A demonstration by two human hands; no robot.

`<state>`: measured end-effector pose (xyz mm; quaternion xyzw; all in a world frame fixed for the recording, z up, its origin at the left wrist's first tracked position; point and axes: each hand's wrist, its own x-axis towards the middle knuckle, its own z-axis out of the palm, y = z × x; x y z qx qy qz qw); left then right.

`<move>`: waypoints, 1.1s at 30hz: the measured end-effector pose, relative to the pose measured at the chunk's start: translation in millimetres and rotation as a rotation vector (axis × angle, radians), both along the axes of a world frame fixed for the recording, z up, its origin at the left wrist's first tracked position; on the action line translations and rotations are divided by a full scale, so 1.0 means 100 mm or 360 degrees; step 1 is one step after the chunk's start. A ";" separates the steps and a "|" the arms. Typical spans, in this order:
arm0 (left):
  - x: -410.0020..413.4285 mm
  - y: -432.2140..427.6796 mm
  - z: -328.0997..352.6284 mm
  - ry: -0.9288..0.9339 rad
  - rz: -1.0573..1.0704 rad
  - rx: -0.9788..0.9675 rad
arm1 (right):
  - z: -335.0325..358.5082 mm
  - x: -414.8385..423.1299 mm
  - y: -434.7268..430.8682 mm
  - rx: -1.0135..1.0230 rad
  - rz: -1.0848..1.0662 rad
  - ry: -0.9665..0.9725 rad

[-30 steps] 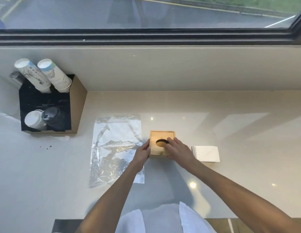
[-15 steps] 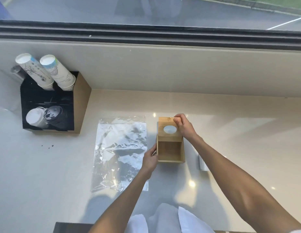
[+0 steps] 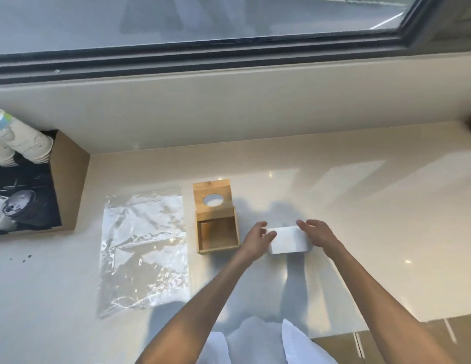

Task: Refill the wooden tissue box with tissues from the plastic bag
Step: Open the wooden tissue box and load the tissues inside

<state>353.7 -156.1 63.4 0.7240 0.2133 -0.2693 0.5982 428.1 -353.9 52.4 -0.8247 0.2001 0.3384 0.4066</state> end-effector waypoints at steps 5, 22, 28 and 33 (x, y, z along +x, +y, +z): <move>0.13 -0.30 -0.35 0.0379 0.0312 -0.0220 | -0.13 -0.14 -0.18 0.0452 0.0000 0.0300; -0.37 -0.81 -0.35 -0.0242 0.0216 0.0229 | -0.25 -0.63 -0.72 0.0625 0.0476 -0.0351; -0.52 -0.93 -0.45 -0.0350 -0.0181 0.0479 | -0.36 -0.74 -0.87 0.0424 0.0773 -0.0665; -0.47 -0.92 -0.47 -0.0324 -0.0316 0.0459 | -0.38 -0.68 -0.83 0.0478 0.0781 -0.0517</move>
